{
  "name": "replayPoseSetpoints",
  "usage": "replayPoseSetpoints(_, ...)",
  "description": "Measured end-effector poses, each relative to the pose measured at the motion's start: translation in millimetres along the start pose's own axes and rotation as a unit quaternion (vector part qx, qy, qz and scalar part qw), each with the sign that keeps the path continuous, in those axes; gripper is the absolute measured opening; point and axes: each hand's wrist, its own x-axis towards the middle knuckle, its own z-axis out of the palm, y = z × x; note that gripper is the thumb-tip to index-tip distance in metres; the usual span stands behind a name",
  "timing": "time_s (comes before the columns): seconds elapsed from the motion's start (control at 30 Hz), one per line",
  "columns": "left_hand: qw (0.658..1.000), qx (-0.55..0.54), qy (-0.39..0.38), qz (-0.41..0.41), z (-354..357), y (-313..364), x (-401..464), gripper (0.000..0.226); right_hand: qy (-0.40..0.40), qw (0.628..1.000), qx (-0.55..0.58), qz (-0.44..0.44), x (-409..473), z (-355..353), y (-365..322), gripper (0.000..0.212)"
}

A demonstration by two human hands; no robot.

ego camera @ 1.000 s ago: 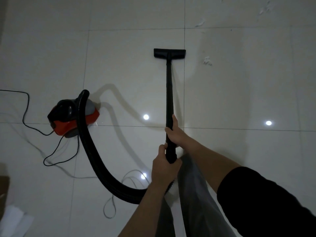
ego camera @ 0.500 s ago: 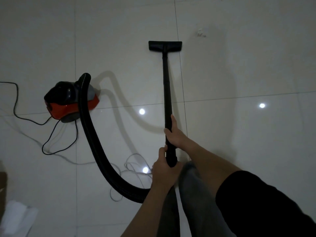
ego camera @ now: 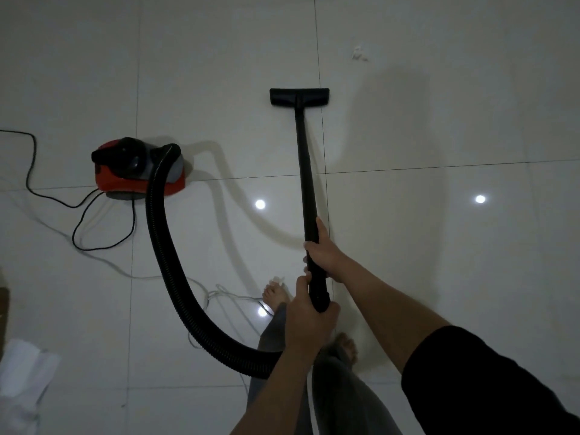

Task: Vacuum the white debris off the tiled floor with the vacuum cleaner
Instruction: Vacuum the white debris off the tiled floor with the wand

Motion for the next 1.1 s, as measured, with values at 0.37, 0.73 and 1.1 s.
replayPoseSetpoints(0.37,0.999,-0.019,0.032,0.015,73.5,32.1,-36.2,0.031,0.061,0.995,-0.017,-0.071,-33.7,-64.4,32.5,0.067)
replayPoseSetpoints(0.73,0.998,-0.039,-0.022,0.034,124.9,68.9,-16.8,0.030,0.099,0.992,-0.046,-0.064,-27.6,-140.7,30.6,0.068)
replayPoseSetpoints(1.1,0.999,-0.034,-0.007,0.015,139.1,150.5,32.3,0.033,0.073,0.993,-0.075,-0.049,-1.0,-197.0,-43.2,0.069)
